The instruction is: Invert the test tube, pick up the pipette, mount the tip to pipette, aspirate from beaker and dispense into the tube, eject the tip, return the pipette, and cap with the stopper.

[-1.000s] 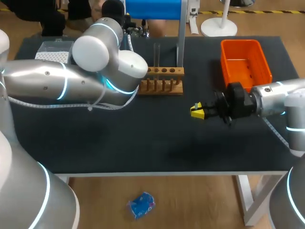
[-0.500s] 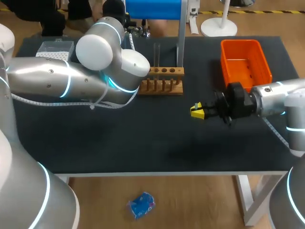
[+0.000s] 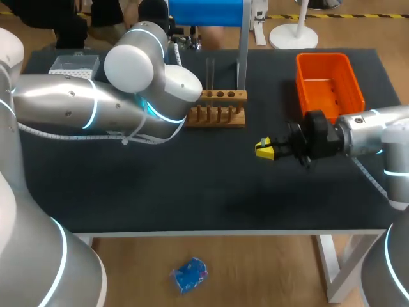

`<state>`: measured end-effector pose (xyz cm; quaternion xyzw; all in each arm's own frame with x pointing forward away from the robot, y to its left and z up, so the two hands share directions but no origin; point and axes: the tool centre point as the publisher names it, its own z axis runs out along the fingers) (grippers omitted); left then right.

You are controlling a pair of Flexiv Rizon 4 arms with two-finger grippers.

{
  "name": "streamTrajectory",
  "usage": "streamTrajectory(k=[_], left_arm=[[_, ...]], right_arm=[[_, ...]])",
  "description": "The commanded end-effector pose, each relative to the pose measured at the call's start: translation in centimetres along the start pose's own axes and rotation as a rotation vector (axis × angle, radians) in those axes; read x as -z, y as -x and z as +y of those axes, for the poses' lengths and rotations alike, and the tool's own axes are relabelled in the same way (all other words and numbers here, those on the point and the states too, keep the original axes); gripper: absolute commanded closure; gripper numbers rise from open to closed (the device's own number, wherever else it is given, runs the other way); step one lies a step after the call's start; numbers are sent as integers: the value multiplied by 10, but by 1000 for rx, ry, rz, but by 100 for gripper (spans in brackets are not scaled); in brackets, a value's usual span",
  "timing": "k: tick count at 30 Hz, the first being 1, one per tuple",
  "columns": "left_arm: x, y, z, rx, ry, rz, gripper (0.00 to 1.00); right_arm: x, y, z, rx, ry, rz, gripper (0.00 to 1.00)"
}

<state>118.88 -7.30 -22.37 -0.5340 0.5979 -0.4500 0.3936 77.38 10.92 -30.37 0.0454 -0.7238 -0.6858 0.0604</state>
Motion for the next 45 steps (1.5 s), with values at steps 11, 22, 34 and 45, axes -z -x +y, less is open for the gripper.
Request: streamTrajectory(k=[11,22,34,45], left_arm=[[-7,-2,3,10,3,-24,71],[-8,-2,3,15,10,-37,82],[-4,0,-1,10,6,-47,100],[-1,1,-13,-6,-6,-56,100]], right_arm=[[1,-1,1,0,-2,-1,100],[1,-1,1,0,-2,-1,100],[1,-1,1,0,-2,-1,100],[1,-1,1,0,-2,-1,100]])
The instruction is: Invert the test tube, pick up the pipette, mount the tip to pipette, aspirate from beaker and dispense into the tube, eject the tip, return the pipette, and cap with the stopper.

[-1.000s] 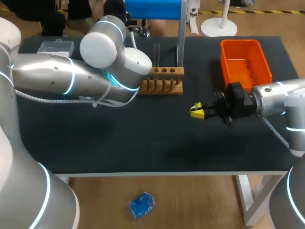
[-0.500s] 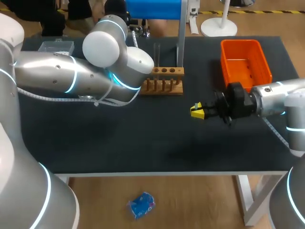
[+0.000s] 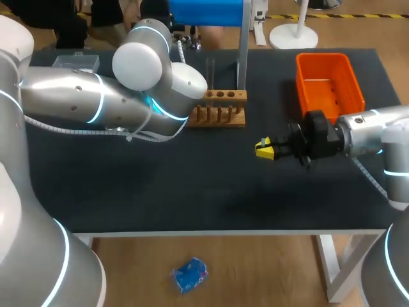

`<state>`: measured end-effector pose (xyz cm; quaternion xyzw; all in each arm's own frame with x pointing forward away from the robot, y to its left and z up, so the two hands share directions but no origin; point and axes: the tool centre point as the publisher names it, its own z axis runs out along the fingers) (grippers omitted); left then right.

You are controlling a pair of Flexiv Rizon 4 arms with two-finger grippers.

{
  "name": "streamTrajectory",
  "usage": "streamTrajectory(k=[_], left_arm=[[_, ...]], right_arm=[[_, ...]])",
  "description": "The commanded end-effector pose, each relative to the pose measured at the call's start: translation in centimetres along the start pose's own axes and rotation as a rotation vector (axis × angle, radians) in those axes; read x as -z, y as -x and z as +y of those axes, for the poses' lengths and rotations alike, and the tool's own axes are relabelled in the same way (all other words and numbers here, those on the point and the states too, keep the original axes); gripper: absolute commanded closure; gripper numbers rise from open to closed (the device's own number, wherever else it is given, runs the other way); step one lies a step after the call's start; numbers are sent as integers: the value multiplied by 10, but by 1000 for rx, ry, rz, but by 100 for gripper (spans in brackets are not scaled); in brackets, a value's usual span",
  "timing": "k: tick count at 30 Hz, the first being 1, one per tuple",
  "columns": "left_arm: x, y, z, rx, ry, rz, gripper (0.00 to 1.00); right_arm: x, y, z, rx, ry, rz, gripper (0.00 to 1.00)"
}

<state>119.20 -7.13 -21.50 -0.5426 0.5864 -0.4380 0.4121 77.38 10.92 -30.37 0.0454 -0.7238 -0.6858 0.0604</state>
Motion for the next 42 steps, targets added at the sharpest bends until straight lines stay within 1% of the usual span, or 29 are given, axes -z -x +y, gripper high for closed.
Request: streamTrajectory(k=[1,21,27,31,34,37,40,42], left_arm=[[0,-1,-5,-3,2,-5,100],[10,1,-36,-27,-43,-28,100],[15,1,-42,-37,-55,-31,100],[24,0,-44,-50,-67,-16,100],[34,-1,-48,-57,-78,6,100],[48,-2,-51,-65,-84,53,100],[65,-4,-52,-69,-92,139,100],[78,-5,-51,-73,-92,218,100]], right_arm=[[1,-1,1,0,-2,-1,100],[1,-1,1,0,-2,-1,100],[1,-1,1,0,-2,-1,100],[1,-1,1,0,-2,-1,100],[1,-1,1,0,-2,-1,100],[1,-1,1,0,-2,-1,100],[1,-1,1,0,-2,-1,100],[1,-1,1,0,-2,-1,100]])
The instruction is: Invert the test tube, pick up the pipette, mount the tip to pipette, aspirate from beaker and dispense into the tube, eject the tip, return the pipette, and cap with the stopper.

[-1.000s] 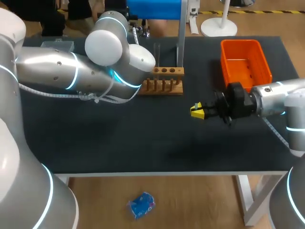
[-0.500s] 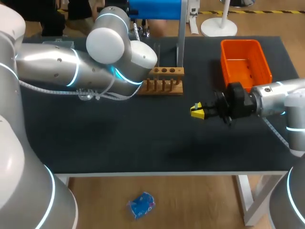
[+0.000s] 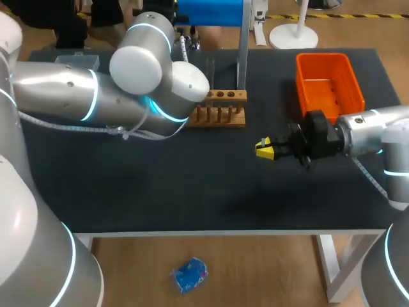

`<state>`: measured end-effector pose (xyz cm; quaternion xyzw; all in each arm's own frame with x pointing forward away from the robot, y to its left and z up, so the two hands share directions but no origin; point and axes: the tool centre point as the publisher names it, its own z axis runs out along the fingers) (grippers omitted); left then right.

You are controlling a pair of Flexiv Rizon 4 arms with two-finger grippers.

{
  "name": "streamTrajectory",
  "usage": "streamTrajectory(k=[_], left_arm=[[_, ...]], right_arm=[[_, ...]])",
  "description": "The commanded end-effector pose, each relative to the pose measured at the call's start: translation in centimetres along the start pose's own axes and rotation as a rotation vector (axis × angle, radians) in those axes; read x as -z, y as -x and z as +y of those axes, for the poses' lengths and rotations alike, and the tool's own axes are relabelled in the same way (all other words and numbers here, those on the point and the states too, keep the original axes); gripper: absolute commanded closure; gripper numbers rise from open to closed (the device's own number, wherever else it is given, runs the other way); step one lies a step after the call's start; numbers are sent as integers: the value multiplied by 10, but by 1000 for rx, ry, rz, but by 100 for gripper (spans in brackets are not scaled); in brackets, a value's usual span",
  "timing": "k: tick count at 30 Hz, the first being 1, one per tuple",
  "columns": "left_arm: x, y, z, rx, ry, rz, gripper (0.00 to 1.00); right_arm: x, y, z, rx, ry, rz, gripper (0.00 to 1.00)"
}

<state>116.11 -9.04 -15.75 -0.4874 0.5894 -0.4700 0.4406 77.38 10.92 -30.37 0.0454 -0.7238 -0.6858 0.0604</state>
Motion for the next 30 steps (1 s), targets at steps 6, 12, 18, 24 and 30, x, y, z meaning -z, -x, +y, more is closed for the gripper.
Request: streamTrajectory(k=[6,12,18,24,30], left_arm=[[77,8,-6,5,-10,400,100],[126,-3,-8,0,-50,655,100],[168,-18,-8,-16,-79,879,100],[198,-35,-5,-29,-77,1055,100],[223,-60,-2,-75,-96,1187,100]], right_arm=[[1,-1,1,0,-2,-1,100],[1,-1,1,0,-2,-1,100],[1,-1,1,0,-2,-1,100],[1,-1,1,0,-2,-1,100],[1,-1,1,0,-2,-1,100]])
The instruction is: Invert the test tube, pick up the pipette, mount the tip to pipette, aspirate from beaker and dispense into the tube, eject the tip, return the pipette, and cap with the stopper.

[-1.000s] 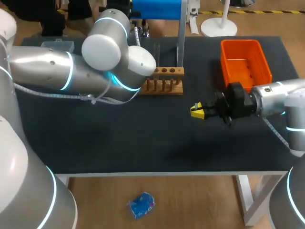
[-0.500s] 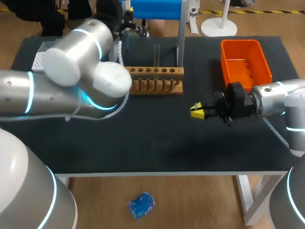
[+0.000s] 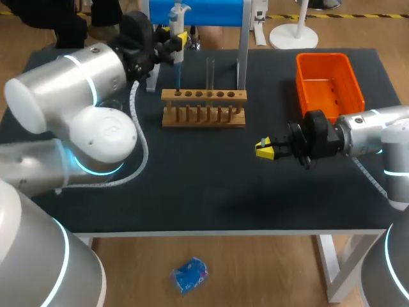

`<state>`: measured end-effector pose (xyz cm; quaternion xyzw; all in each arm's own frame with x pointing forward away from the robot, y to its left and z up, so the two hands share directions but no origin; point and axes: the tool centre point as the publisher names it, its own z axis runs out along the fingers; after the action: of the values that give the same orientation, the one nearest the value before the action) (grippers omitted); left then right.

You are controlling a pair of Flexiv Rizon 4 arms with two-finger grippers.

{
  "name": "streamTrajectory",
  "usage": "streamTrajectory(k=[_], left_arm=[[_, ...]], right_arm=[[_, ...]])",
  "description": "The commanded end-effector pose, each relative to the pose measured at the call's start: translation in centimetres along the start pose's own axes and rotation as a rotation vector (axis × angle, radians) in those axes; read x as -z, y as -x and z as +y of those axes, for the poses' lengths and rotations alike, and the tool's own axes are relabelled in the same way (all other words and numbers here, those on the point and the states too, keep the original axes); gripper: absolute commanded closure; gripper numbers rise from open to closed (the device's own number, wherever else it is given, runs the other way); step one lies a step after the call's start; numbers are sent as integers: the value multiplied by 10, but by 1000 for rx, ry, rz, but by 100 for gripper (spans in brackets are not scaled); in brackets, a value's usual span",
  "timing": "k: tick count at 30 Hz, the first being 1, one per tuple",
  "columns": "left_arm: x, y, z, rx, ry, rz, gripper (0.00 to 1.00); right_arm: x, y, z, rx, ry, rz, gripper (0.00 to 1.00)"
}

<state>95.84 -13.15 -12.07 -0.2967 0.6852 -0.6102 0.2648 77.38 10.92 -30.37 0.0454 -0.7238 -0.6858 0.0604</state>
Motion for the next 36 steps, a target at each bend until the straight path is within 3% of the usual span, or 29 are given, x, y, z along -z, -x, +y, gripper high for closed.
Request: streamTrajectory(k=[1,10,24,29,36], left_arm=[[23,-15,4,-47,-23,590,100],[15,-70,0,-114,-46,699,100],[7,-121,-17,-105,-97,756,100],[6,-138,-18,-116,-96,748,100],[1,-152,-18,-102,-51,638,100]], right_arm=[[1,-1,1,0,-2,-1,100],[1,-1,1,0,-2,-1,100],[1,-1,1,0,-2,-1,100],[1,-1,1,0,-2,-1,100],[1,-1,1,0,-2,-1,100]])
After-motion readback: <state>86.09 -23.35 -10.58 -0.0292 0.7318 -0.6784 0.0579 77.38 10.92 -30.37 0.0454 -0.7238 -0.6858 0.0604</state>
